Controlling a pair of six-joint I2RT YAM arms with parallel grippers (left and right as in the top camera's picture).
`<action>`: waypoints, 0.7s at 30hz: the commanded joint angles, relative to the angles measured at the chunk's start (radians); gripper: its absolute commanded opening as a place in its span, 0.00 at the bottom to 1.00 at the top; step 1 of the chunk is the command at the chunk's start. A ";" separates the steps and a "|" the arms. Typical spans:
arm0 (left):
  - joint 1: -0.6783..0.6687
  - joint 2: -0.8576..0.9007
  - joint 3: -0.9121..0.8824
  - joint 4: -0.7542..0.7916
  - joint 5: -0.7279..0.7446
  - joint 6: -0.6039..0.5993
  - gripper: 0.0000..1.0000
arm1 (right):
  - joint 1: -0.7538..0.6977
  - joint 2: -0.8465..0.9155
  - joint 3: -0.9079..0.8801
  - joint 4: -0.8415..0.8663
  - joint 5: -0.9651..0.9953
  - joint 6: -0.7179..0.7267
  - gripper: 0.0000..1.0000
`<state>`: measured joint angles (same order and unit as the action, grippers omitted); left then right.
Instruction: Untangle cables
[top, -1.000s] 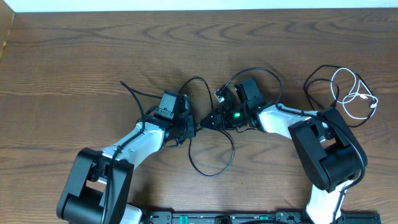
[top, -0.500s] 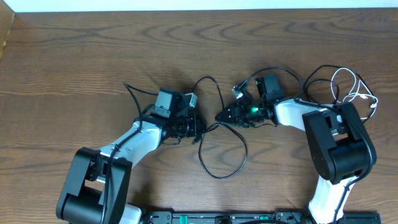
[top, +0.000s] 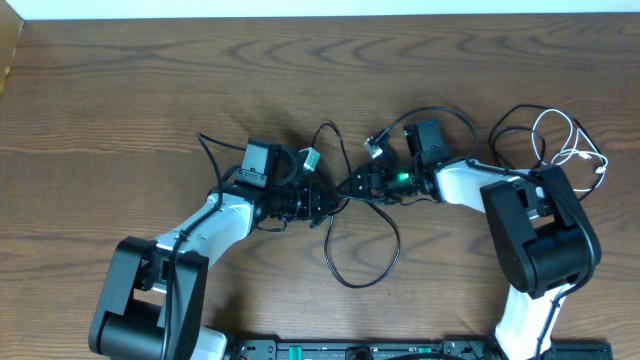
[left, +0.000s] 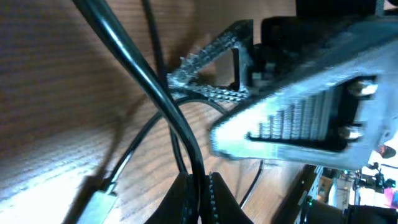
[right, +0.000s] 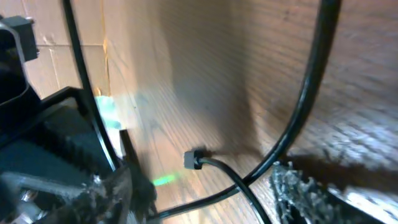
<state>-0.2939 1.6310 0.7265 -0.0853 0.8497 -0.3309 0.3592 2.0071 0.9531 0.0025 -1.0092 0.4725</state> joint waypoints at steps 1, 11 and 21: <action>-0.025 0.012 -0.003 -0.007 0.033 0.039 0.08 | 0.017 0.040 -0.025 0.000 0.042 0.005 0.65; -0.039 0.012 -0.003 -0.007 -0.040 0.053 0.09 | 0.020 0.040 -0.025 0.003 0.029 -0.025 0.72; -0.039 0.012 -0.003 -0.011 -0.094 0.053 0.29 | 0.019 0.041 -0.025 -0.015 0.085 -0.026 0.71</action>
<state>-0.3321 1.6310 0.7265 -0.0925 0.8013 -0.2878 0.3710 2.0151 0.9516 0.0132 -1.0233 0.4625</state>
